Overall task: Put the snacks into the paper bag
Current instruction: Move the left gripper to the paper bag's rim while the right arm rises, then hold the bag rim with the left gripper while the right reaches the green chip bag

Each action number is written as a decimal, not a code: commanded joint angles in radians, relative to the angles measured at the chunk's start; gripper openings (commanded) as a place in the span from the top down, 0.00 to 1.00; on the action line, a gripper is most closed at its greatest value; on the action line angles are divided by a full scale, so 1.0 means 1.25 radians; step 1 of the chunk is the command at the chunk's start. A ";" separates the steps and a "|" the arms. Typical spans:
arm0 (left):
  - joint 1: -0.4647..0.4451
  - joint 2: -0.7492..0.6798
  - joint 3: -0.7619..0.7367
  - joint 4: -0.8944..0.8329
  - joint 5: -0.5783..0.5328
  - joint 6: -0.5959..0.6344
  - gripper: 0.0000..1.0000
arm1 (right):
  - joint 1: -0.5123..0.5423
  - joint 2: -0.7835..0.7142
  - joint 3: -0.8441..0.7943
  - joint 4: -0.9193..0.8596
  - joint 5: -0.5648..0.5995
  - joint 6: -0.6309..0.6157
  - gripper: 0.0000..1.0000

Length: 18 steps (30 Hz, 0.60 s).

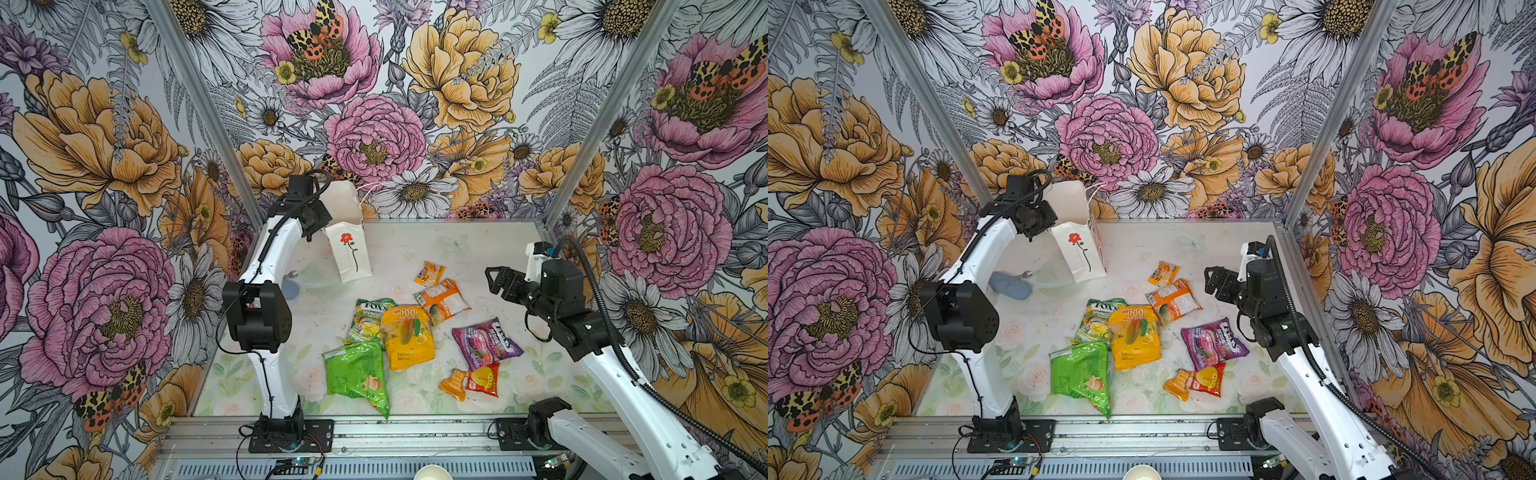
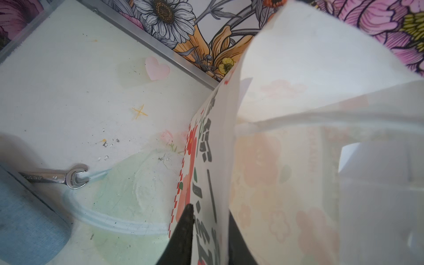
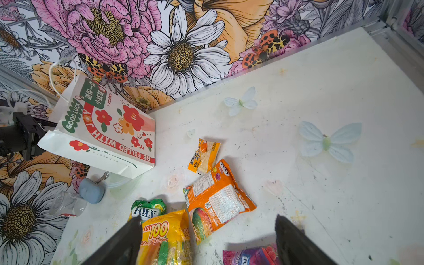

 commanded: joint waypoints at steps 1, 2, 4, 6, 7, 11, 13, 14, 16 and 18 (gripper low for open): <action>0.006 -0.017 0.022 -0.009 0.007 0.010 0.88 | 0.015 0.015 0.035 -0.043 0.036 0.003 0.08; 0.005 -0.020 0.021 -0.008 0.006 0.010 0.91 | 0.019 0.020 0.038 -0.046 0.040 0.004 0.09; 0.005 -0.029 0.019 -0.009 0.007 0.013 0.95 | 0.028 0.026 0.041 -0.050 0.048 0.006 0.09; 0.003 -0.038 0.014 -0.008 0.007 0.018 0.99 | 0.037 0.033 0.044 -0.052 0.054 0.009 0.09; 0.001 -0.045 0.010 -0.007 0.004 0.020 1.00 | 0.042 0.037 0.047 -0.052 0.058 0.009 0.09; -0.007 -0.083 -0.012 -0.006 -0.028 0.035 1.00 | 0.062 0.045 0.053 -0.063 0.078 0.011 0.10; -0.014 -0.110 -0.031 -0.005 -0.052 0.041 1.00 | 0.074 0.051 0.057 -0.071 0.086 0.013 0.10; -0.015 -0.143 -0.049 -0.001 -0.066 0.042 1.00 | 0.083 0.054 0.061 -0.077 0.090 0.014 0.10; -0.018 -0.195 -0.101 0.027 -0.080 0.041 1.00 | 0.112 0.063 0.064 -0.092 0.107 0.019 0.10; -0.015 -0.260 -0.178 0.073 -0.085 0.033 1.00 | 0.159 0.070 0.057 -0.104 0.130 0.045 0.11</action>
